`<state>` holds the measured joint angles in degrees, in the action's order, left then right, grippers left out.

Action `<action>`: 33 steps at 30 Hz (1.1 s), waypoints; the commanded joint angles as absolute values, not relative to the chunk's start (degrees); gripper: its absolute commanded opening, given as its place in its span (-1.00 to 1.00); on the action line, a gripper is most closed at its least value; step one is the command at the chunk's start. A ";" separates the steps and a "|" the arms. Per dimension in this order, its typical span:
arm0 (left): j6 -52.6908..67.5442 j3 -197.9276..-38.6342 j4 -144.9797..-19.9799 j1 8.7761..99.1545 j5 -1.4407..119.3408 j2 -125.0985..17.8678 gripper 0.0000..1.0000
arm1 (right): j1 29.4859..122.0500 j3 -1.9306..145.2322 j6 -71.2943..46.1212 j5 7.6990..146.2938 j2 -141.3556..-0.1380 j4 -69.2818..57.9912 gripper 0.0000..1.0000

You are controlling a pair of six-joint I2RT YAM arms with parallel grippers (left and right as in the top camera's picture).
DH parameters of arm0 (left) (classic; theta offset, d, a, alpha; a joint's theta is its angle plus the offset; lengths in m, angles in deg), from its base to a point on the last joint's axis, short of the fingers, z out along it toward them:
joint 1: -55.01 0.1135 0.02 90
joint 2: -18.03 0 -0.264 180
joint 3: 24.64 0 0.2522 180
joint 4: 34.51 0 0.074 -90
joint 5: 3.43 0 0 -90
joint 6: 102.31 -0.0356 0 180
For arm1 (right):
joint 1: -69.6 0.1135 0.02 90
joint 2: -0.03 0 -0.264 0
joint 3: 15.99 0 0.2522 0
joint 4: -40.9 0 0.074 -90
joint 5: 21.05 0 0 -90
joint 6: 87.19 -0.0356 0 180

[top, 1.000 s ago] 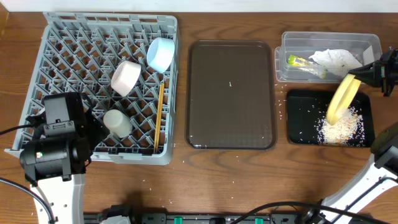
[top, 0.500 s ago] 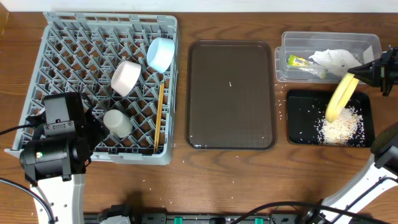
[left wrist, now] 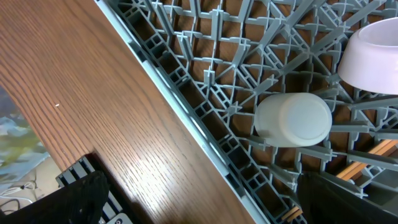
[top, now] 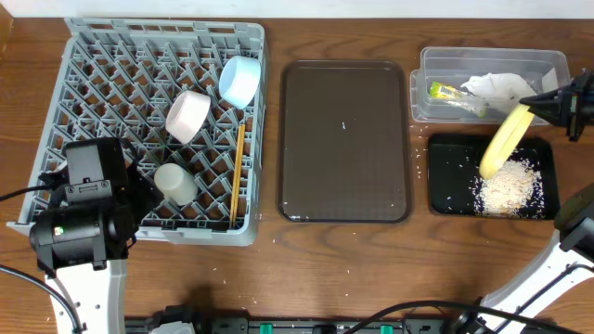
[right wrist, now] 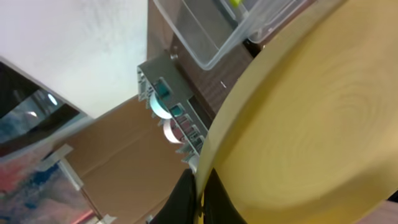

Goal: Sort waste into correct bins and load items into the dishwasher
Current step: 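Tilt the yellow plate to scrape food scraps onto the black tray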

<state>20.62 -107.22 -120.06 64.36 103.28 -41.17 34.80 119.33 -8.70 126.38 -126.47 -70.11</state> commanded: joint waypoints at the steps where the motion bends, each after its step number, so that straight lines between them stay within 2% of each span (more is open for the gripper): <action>1: 20.29 -108.05 -120.26 64.71 104.17 -41.12 0.96 | 33.62 118.26 -8.32 131.50 -124.88 -70.20 -0.97; 5: 20.29 -108.05 -120.26 64.71 104.17 -41.12 0.96 | 33.25 118.00 -12.50 129.49 -125.05 -69.89 -0.97; 8: 20.29 -108.07 -120.26 64.71 104.17 -41.12 0.96 | 32.11 117.69 -7.23 134.60 -124.98 -70.20 -0.97; 22: 20.29 -108.07 -120.26 64.71 104.17 -41.12 0.96 | 30.12 116.99 -5.07 139.10 -125.09 -70.20 -0.97; 29: 20.29 -108.07 -120.26 64.71 104.15 -41.12 0.96 | 30.43 116.95 -9.68 138.27 -124.26 -70.20 -0.97; 33: 20.29 -108.05 -120.26 64.71 104.17 -41.12 0.96 | 30.08 116.80 -14.66 131.56 -124.07 -70.18 -0.97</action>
